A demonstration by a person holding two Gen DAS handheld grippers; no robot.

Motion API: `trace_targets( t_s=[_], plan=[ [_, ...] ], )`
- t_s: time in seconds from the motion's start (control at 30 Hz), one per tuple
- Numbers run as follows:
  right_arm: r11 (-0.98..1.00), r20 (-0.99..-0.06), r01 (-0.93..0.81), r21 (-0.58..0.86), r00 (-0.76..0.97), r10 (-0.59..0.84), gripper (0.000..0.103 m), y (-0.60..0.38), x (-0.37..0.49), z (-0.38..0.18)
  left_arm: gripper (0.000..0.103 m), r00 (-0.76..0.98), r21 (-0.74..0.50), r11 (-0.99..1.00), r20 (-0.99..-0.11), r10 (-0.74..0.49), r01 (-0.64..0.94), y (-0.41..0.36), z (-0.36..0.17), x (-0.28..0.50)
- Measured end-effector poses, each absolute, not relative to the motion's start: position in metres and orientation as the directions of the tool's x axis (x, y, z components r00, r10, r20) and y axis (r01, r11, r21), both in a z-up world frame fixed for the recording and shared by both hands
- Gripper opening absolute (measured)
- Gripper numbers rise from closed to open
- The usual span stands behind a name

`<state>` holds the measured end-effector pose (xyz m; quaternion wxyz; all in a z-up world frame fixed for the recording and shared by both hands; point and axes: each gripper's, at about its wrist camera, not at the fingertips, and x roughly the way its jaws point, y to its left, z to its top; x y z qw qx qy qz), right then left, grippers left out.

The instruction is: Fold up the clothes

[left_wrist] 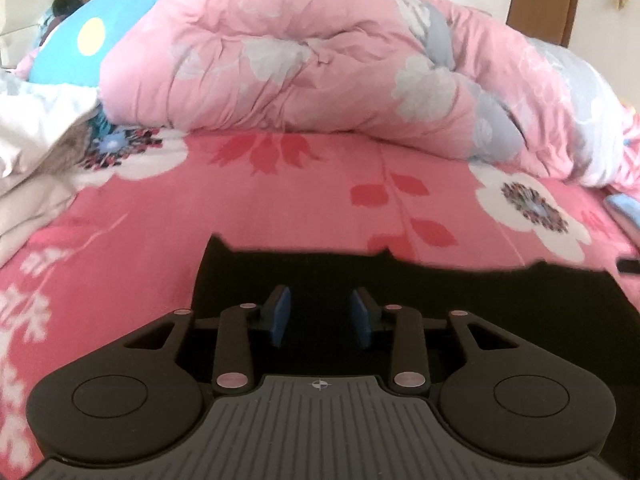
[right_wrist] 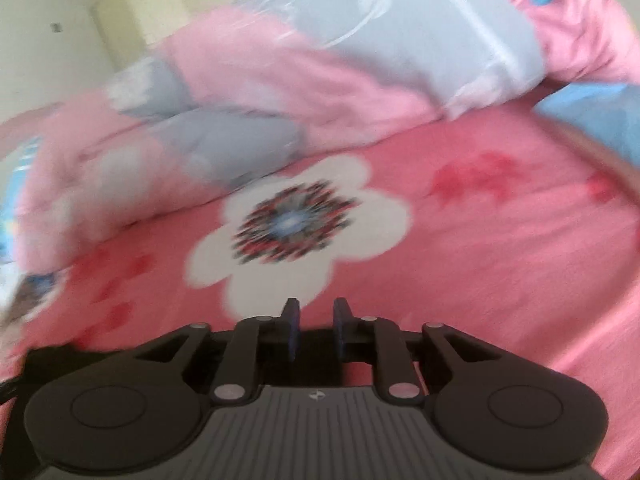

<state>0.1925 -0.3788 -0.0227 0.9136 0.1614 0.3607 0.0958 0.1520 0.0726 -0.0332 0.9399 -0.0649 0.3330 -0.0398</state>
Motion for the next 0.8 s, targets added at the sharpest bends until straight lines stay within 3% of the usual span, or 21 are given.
trace_targets(
  t_s=[0.1, 0.37, 0.53, 0.8],
  plan=[
    [0.925, -0.656, -0.074, 0.372, 0.685, 0.318, 0.023, -0.378, 0.197, -0.035, 0.034, 0.78, -0.11, 0.994, -0.623, -0.056, -0.016, 0.076, -0.042, 0.174],
    [0.876, -0.632, 0.088, 0.475, 0.727, 0.27, 0.022, -0.423, 0.207, -0.061, 0.034, 0.797, -0.349, 0.918, -0.601, -0.067, -0.187, 0.13, -0.05, 0.183],
    [0.869, -0.609, 0.171, 0.465, 0.774, 0.174, 0.023, -0.439, 0.194, -0.048, 0.034, 0.797, -0.384, 0.896, -0.601, -0.06, -0.223, 0.14, -0.043, 0.175],
    [0.769, -0.56, -0.026, 0.639, 0.67, 0.488, 0.027, -0.421, 0.19, -0.05, 0.035, 0.78, -0.354, 0.915, -0.621, -0.075, -0.194, 0.137, -0.026, 0.151]
  ],
)
